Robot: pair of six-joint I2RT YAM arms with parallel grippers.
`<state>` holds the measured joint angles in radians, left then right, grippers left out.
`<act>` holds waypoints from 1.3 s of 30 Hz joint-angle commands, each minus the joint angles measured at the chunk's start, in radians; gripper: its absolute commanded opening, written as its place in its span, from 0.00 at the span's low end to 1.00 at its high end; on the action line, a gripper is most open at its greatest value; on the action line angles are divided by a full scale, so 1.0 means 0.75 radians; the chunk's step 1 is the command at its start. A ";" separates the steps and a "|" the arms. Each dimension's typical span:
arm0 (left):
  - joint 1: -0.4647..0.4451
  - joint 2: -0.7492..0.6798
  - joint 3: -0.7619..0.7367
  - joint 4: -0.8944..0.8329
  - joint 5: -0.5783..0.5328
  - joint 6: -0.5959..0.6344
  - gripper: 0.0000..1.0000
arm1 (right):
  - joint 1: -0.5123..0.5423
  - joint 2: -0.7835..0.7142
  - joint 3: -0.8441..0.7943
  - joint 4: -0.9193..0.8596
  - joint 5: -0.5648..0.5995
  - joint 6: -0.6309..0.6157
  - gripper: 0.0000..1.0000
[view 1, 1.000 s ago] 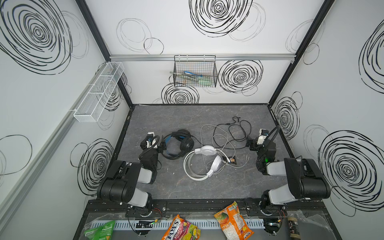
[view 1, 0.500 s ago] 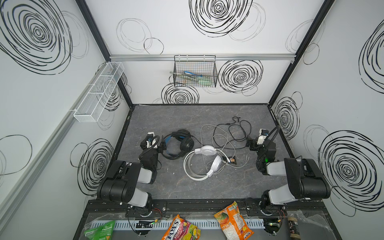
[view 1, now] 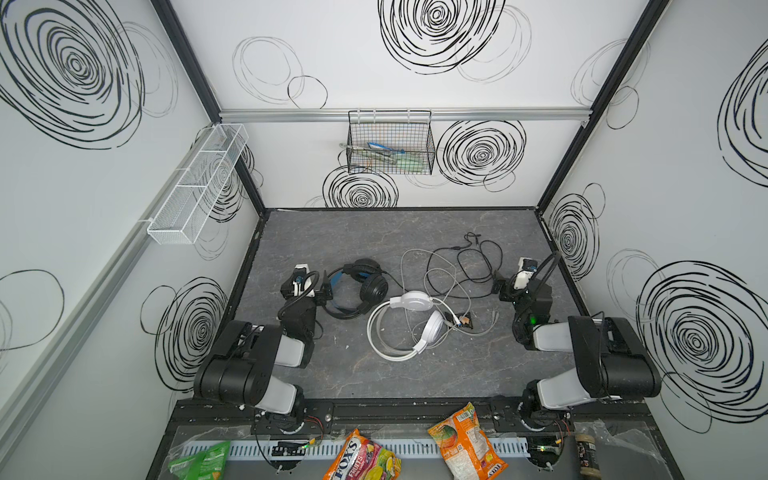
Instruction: Wrap the headphones
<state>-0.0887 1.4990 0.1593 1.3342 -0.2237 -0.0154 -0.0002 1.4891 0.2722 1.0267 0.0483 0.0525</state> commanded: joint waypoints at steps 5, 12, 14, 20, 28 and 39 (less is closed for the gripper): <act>0.008 -0.001 0.022 0.086 0.012 0.002 0.96 | -0.006 -0.014 0.001 0.057 -0.009 0.018 0.97; 0.008 -0.001 0.019 0.088 0.012 0.002 0.96 | -0.004 -0.017 0.000 0.057 -0.007 0.016 0.97; 0.008 -0.004 0.017 0.096 0.012 0.001 0.96 | -0.001 -0.021 -0.005 0.063 -0.002 0.016 0.97; 0.035 -0.198 0.032 -0.113 -0.072 -0.068 0.96 | 0.019 -0.081 0.179 -0.313 0.172 0.058 0.97; 0.075 -0.459 0.240 -0.892 -0.052 -0.209 0.96 | 0.098 -0.114 0.477 -0.721 0.221 0.038 0.97; -0.180 -0.665 0.561 -1.571 0.004 -0.378 0.96 | 0.227 -0.025 0.833 -1.151 0.264 0.096 0.97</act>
<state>-0.1719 1.0328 0.5079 0.3088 -0.2363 -0.2134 0.1410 1.4773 0.8833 0.2623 0.2329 0.0982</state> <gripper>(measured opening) 0.960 0.975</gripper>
